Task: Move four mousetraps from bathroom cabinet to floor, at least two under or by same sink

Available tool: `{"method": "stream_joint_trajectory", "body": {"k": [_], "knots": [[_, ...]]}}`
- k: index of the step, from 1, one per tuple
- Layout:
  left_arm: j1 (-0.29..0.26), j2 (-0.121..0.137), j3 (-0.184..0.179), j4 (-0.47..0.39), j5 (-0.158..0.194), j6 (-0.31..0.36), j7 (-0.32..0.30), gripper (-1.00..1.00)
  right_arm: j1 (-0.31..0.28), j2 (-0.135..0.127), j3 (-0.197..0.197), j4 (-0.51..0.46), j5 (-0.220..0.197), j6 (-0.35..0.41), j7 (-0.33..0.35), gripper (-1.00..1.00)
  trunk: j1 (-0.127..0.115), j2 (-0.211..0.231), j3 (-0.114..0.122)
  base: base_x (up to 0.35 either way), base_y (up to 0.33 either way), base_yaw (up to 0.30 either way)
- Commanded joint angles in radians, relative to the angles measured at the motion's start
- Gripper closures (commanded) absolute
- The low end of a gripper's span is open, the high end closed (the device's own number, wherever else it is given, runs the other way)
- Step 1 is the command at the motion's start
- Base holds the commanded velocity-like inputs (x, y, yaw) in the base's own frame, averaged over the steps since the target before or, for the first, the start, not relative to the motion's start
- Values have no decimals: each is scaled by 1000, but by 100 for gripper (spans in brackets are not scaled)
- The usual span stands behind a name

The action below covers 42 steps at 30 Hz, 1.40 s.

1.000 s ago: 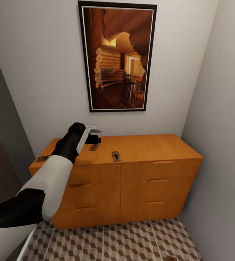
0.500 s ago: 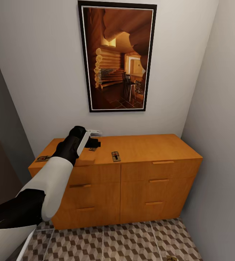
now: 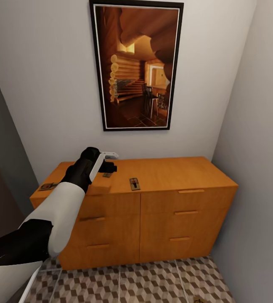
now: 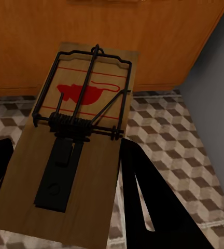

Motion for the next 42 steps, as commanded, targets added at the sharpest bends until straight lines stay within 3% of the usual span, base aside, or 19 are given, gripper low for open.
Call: {"method": "stream_joint_trajectory", "body": {"k": [1, 42], "knots": [[-1, 0, -2, -1, 1, 4, 4, -100, -1, 0, -2, 1, 7, -2, -3, 100, 0, -1, -1, 111, 0, 0], [16, 21, 0, 5, 1, 2, 3, -100, -1, 1, -2, 1, 7, -2, -3, 100, 0, -1, -1, 10, 0, 0]]}}
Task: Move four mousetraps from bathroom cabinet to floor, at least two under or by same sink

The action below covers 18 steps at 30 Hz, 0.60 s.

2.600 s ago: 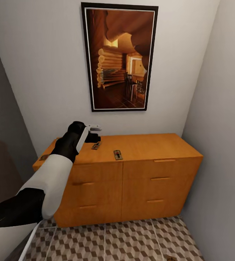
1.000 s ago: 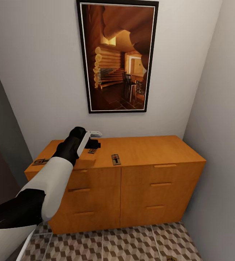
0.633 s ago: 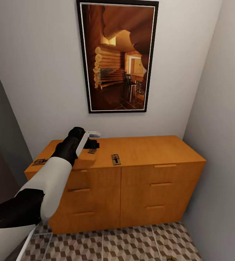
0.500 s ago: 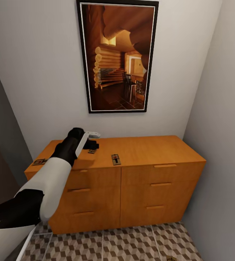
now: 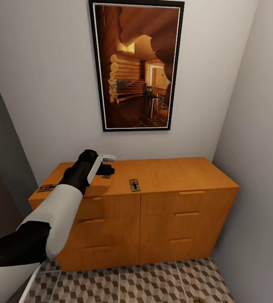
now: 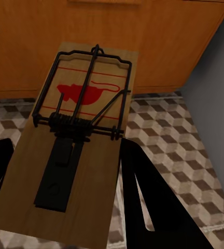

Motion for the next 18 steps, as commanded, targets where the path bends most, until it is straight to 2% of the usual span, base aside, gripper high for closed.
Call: {"method": "stream_joint_trajectory", "body": {"k": [1, 11, 18], "knots": [[0, 0, -2, -1, 1, 4, 4, -100, -1, 0, -2, 1, 7, -2, -3, 100, 0, -1, -1, 0, 0, 0], [1, 0, -2, -1, 1, 4, 4, -100, -1, 0, -2, 1, 7, -2, -3, 100, 0, -1, -1, 2, 0, 0], [3, 0, -2, 0, 1, 4, 2, -100, -1, 1, -2, 1, 7, -2, -3, 100, 0, -1, -1, 85, 0, 0]]}}
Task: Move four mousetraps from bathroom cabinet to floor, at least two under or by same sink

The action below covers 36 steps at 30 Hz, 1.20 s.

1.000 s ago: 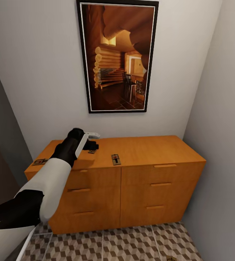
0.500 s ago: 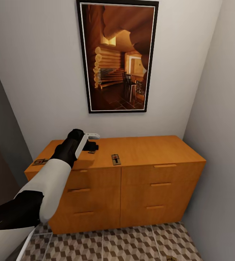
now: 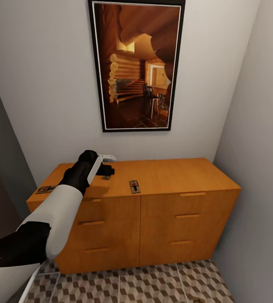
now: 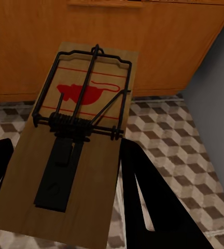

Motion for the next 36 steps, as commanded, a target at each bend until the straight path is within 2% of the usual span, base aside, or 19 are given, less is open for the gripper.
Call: {"method": "stream_joint_trajectory", "body": {"k": [1, 26, 36], "knots": [[0, 0, -2, -1, 1, 4, 4, -100, -1, 1, -2, 1, 6, -3, -3, 100, 0, -1, -1, 114, 0, 0], [5, 7, -1, -2, 1, 4, 4, -100, -1, 8, -2, 1, 6, -3, -3, 100, 0, -1, -1, 31, 0, 0], [5, 7, 0, -8, 1, 4, 4, -100, -1, 9, -2, 1, 6, -2, -3, 100, 0, -1, -1, 207, 0, 0]]}}
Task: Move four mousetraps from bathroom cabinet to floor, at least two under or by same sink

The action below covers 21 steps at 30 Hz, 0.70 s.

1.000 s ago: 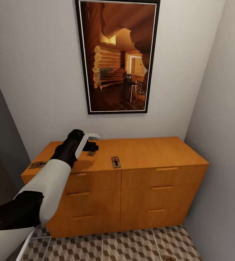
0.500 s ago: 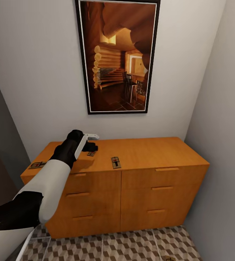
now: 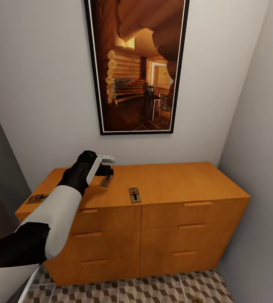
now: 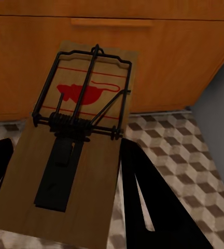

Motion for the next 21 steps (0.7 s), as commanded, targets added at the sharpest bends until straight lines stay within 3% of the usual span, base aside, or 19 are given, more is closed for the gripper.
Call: {"method": "stream_joint_trajectory", "body": {"k": [1, 9, 21], "knots": [[-1, 0, -2, -1, 1, 4, 4, -100, -1, 0, -2, 1, 7, -2, -3, 100, 0, 0, -1, 270, 0, 0], [-1, 0, -2, 5, 1, 4, 5, -100, -1, 0, -2, 1, 7, -2, -3, 100, 0, 0, -1, 208, 0, 0], [2, 0, -2, 40, 1, 4, 4, -100, -1, 0, -2, 1, 7, -2, -3, 100, 0, 0, -1, 24, 0, 0]]}}
